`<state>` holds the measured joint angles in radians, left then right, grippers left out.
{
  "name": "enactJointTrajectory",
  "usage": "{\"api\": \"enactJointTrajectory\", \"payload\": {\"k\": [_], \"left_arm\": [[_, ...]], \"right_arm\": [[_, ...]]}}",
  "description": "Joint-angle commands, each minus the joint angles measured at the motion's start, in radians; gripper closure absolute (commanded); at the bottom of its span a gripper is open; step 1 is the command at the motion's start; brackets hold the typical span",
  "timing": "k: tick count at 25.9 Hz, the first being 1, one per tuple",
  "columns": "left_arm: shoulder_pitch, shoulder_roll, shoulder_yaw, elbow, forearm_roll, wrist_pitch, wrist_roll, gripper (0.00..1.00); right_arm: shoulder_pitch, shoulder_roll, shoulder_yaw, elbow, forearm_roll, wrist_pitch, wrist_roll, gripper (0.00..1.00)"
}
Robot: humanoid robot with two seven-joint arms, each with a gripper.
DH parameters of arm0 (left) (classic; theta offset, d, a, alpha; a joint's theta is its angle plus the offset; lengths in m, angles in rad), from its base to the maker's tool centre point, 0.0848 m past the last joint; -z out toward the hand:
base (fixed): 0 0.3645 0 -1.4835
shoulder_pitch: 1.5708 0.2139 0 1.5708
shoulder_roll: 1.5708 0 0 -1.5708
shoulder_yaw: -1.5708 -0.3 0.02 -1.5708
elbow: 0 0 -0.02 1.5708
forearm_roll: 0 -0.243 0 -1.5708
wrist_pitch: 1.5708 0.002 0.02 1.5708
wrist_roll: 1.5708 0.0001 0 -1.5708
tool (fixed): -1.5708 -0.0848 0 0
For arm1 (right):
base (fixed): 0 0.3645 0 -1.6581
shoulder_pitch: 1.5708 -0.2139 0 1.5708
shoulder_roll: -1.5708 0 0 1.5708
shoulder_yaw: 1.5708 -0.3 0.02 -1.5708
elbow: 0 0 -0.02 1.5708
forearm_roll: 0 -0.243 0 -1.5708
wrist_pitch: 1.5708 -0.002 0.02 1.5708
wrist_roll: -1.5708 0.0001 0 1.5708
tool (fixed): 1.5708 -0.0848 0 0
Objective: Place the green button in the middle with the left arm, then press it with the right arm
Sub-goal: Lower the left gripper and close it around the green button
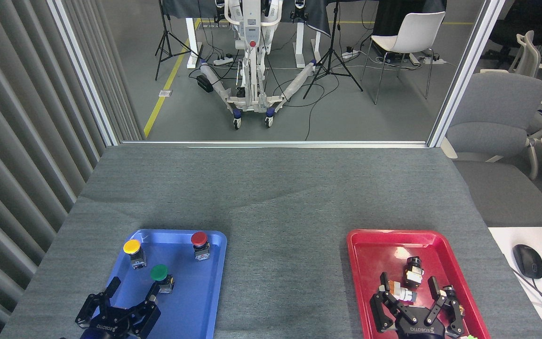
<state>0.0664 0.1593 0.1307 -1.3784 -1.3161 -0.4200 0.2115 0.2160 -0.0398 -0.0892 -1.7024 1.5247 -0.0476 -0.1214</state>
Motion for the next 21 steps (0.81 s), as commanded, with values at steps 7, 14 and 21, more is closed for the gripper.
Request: {"api": "enactJointTrajectory", "payload": {"k": [7, 14, 21], "left_arm": [[0.003, -0.03, -0.042, 0.047, -0.12, 0.075, 0.0, 0.01], [-0.054, -0.053, -0.056, 0.162, -0.117, 0.073, 0.014, 0.01], [-0.151, -0.09, -0.071, 0.274, -0.126, 0.087, 0.052, 0.04]], "right_arm": [[0.002, 0.009, -0.01, -0.002, 0.006, -0.009, 0.002, 0.0], [0.003, 0.009, -0.014, -0.008, 0.02, -0.02, 0.002, 0.0], [-0.003, 0.012, -0.014, -0.008, 0.022, -0.02, 0.005, 0.0]]}}
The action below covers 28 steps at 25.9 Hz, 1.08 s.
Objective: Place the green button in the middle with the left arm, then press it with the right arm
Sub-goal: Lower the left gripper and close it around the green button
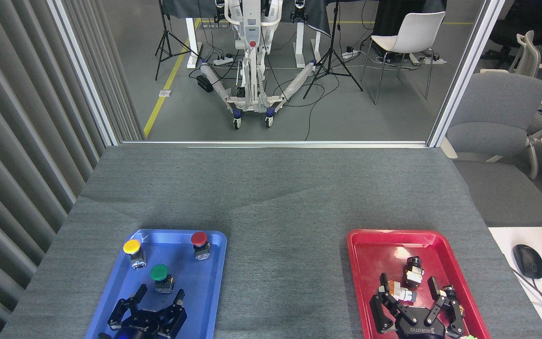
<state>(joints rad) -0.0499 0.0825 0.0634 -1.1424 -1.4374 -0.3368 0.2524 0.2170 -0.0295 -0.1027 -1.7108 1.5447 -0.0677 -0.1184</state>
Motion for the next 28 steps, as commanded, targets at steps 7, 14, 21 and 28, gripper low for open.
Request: {"api": "enactJointTrajectory", "payload": {"k": [7, 14, 21, 28], "left_arm": [[-0.059, -0.014, -0.005, 0.078, -0.005, 0.048, 0.016, 0.08], [-0.113, -0.007, -0.005, 0.161, -0.006, 0.05, 0.028, 0.23], [-0.134, -0.006, -0.005, 0.2, -0.006, 0.05, 0.028, 0.56], [-0.123, 0.019, -0.011, 0.191, -0.009, 0.021, 0.041, 0.83]], "right_arm": [[-0.007, 0.022, 0.001, 0.0, 0.012, 0.006, 0.014, 0.0], [-0.008, 0.036, 0.011, 0.0, 0.02, 0.006, 0.023, 0.0], [-0.008, 0.039, 0.008, 0.003, 0.043, 0.0, 0.022, 0.0], [-0.008, 0.04, 0.006, 0.003, 0.058, -0.001, 0.022, 0.0]]}}
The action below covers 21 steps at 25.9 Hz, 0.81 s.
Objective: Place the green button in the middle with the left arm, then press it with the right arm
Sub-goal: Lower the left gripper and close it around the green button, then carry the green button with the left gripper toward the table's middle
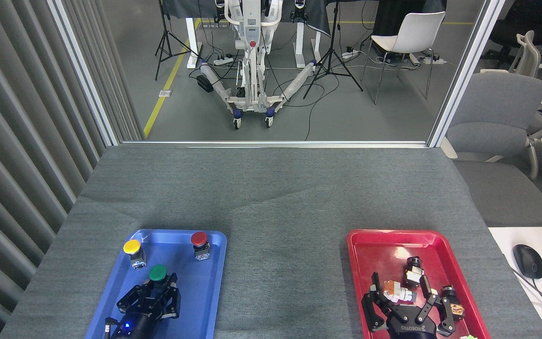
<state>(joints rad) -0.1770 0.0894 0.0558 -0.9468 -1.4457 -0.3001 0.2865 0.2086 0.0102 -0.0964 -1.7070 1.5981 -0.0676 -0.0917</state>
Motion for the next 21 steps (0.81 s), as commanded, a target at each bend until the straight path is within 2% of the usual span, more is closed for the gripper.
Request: {"api": "enactJointTrajectory", "payload": {"k": [1, 4, 6, 9, 11, 14, 18, 21], "left_arm": [[0.004, 0.02, -0.014, -0.007, -0.001, -0.04, 0.008, 0.86], [-0.01, 0.039, -0.053, -0.035, -0.001, -0.151, 0.011, 0.88], [-0.061, 0.052, -0.146, -0.041, -0.022, -0.226, 0.02, 0.88], [-0.138, 0.038, -0.295, -0.032, -0.048, -0.229, 0.023, 0.88], [-0.185, 0.007, -0.363, -0.03, -0.048, -0.221, 0.023, 0.88], [-0.219, -0.046, -0.393, 0.009, -0.055, -0.215, 0.022, 0.87], [-0.36, -0.149, -0.531, 0.235, -0.07, -0.212, 0.023, 0.86], [-0.38, -0.204, -0.55, 0.29, -0.061, -0.206, 0.033, 0.86]], "right_arm": [[0.0, 0.0, 0.0, 0.0, 0.003, -0.001, -0.005, 0.0], [0.0, 0.0, 0.0, 0.0, 0.003, -0.006, -0.005, 0.0], [0.0, 0.0, 0.0, 0.0, 0.005, -0.006, -0.005, 0.0], [0.0, -0.001, 0.0, 0.001, 0.003, -0.001, -0.005, 0.0], [0.0, -0.001, 0.0, 0.001, 0.003, 0.0, -0.005, 0.0], [0.0, -0.003, 0.003, 0.006, 0.003, 0.002, -0.005, 0.0], [0.002, -0.001, 0.004, 0.01, 0.003, 0.002, -0.005, 0.0], [0.002, -0.006, 0.004, 0.01, 0.003, 0.002, -0.008, 0.0]]}}
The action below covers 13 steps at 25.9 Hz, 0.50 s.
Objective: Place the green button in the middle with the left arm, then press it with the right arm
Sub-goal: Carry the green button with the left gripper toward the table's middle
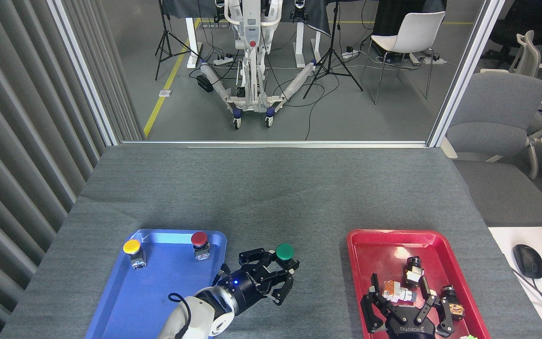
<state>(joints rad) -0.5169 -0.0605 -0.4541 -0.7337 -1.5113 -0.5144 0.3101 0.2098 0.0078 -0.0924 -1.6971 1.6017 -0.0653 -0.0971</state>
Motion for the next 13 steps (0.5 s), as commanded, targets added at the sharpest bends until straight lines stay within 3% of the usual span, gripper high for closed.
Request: {"api": "enactJointTrajectory", "payload": {"k": [1, 6, 13], "left_arm": [[-0.038, -0.058, -0.041, 0.083, 0.013, 0.02, 0.009, 0.86], [-0.038, -0.078, -0.049, 0.105, 0.016, 0.099, 0.007, 0.86], [-0.005, -0.078, -0.051, 0.112, 0.071, 0.099, 0.011, 0.86]], "right_arm": [[0.0, -0.005, 0.0, 0.001, 0.0, -0.001, -0.003, 0.0], [-0.003, -0.002, 0.0, 0.002, 0.0, -0.001, -0.001, 0.0], [-0.041, -0.003, 0.017, 0.02, -0.003, 0.007, 0.0, 0.0]]}}
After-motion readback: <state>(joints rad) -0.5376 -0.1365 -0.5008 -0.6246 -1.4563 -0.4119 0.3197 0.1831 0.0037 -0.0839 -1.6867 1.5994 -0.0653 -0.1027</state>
